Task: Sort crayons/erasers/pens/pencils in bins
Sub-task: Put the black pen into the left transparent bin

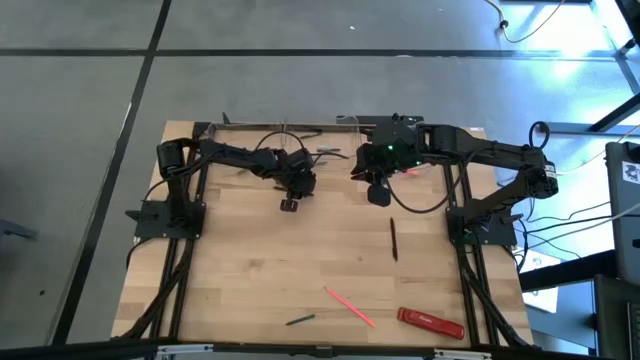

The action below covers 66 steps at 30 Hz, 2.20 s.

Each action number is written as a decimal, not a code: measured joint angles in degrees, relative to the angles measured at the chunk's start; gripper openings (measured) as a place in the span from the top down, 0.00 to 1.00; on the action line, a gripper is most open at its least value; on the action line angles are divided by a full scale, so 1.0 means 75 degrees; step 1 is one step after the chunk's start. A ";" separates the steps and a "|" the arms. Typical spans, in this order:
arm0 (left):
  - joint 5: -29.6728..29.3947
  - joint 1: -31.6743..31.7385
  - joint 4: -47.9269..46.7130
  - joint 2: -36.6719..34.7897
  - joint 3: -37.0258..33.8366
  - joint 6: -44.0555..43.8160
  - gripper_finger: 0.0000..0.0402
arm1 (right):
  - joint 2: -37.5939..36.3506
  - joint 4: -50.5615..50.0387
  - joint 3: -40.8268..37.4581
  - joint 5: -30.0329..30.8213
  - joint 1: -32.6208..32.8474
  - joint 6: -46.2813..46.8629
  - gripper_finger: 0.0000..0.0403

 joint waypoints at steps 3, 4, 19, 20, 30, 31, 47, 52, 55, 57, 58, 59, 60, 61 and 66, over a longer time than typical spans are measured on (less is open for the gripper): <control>-0.0014 -0.0003 -0.0022 -0.0012 -0.0006 0.0001 0.79 | 0.0000 -0.0001 0.0000 0.0003 0.0000 0.0007 0.86; -0.0014 -0.0005 -0.0030 -0.0012 -0.0011 -0.0002 0.80 | 0.0000 0.0000 0.0000 0.0004 0.0000 0.0009 0.86; 0.0085 -0.0142 -0.0147 -0.0087 -0.0023 -0.0726 0.96 | 0.0000 -0.0003 0.0000 0.0020 0.0000 0.0023 0.86; 0.0102 -0.0187 -0.0206 -0.0152 -0.0030 -0.0842 0.96 | 0.0000 -0.0003 0.0000 0.0020 0.0000 0.0024 0.86; 0.0205 -0.0548 -0.1017 -0.1847 -0.0070 -0.1632 0.96 | 0.0003 -0.0012 0.0000 0.0015 -0.0003 0.0014 0.86; 0.0173 -0.0551 -0.1101 -0.2096 -0.0070 -0.1694 0.96 | 0.0003 -0.0012 0.0000 0.0015 -0.0002 0.0017 0.86; -0.3014 0.1023 -0.2650 -0.5088 -0.0041 -0.1631 0.96 | 0.0003 0.0017 0.0000 0.0006 -0.0003 0.0003 0.86; -0.3028 0.2071 -0.3203 -0.4757 -0.0041 -0.1673 0.96 | 0.0003 0.0026 0.0000 0.0009 -0.0002 0.0003 0.86; -0.2965 0.2647 -0.3178 -0.4273 -0.0041 -0.1728 0.96 | 0.0003 0.0029 0.0000 0.0009 -0.0003 0.0003 0.86; -0.2815 0.2972 -0.3183 -0.3863 -0.0041 -0.1669 0.96 | 0.0003 0.0032 0.0000 0.0009 -0.0003 0.0003 0.86; -0.2770 0.3100 -0.3201 -0.3665 -0.0041 -0.1636 0.96 | 0.0003 0.0032 0.0000 0.0009 -0.0003 0.0003 0.86; -0.2745 0.3192 -0.3196 -0.3477 -0.0041 -0.1632 0.96 | 0.0003 0.0032 0.0000 0.0009 -0.0003 0.0003 0.86; -0.2694 0.3261 -0.3176 -0.3294 -0.0041 -0.1625 0.96 | 0.0003 0.0032 0.0000 0.0009 -0.0003 0.0003 0.86; -0.2605 0.3317 -0.3163 -0.3120 -0.0041 -0.1607 0.96 | 0.0003 0.0032 0.0000 0.0009 -0.0003 0.0003 0.86; -0.2440 0.3372 -0.2973 -0.2431 -0.0041 -0.1312 0.96 | 0.0003 0.0032 0.0000 0.0009 0.0000 0.0003 0.86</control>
